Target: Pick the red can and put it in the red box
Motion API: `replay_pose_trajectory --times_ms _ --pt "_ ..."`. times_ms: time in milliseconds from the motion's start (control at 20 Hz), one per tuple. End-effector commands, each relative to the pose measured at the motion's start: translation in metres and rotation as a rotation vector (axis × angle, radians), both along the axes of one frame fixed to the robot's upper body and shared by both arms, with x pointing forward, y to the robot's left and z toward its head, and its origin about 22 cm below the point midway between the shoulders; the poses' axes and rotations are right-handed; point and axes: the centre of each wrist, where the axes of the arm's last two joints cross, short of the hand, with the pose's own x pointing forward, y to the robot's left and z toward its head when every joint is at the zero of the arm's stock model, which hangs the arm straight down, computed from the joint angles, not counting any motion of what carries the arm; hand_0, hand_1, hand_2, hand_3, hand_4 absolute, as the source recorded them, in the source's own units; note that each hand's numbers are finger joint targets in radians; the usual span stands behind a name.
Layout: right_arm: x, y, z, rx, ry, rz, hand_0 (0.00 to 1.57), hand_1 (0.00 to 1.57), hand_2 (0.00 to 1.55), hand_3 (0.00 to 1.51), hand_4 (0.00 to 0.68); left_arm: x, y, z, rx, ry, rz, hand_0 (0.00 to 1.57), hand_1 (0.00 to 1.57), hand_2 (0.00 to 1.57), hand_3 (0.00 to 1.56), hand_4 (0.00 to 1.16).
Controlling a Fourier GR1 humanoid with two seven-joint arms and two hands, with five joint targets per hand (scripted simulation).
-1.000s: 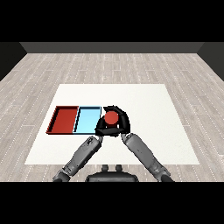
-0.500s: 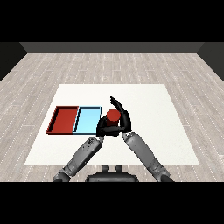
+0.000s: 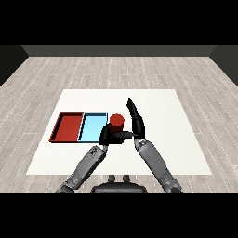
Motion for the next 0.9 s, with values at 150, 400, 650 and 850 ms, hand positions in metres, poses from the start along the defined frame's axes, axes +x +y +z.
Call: replay_pose_trajectory --times_ms 150,400,650,850 --pt "-0.010 -0.054 0.016 0.064 -0.036 -0.027 0.00 0.00 0.00 0.00 0.000 0.008 -0.002 -0.003 0.041 -0.026 0.032 1.57 1.57 1.57 1.48 1.14" --pt "-0.040 -0.083 0.007 0.080 -0.095 -0.054 0.00 0.00 0.00 0.00 0.000 0.017 0.046 0.005 0.067 -0.043 0.079 1.57 1.57 1.57 1.47 1.14" --pt "-0.060 -0.126 -0.007 0.065 -0.048 -0.157 0.00 0.00 0.00 0.00 0.000 0.030 0.077 0.026 0.112 -0.041 0.129 1.57 1.57 1.57 1.46 1.14" --pt "-0.061 -0.149 -0.028 0.056 -0.010 -0.225 0.00 0.00 0.00 0.00 0.000 0.050 0.113 0.042 0.160 -0.035 0.226 1.57 1.57 1.57 1.46 1.12"
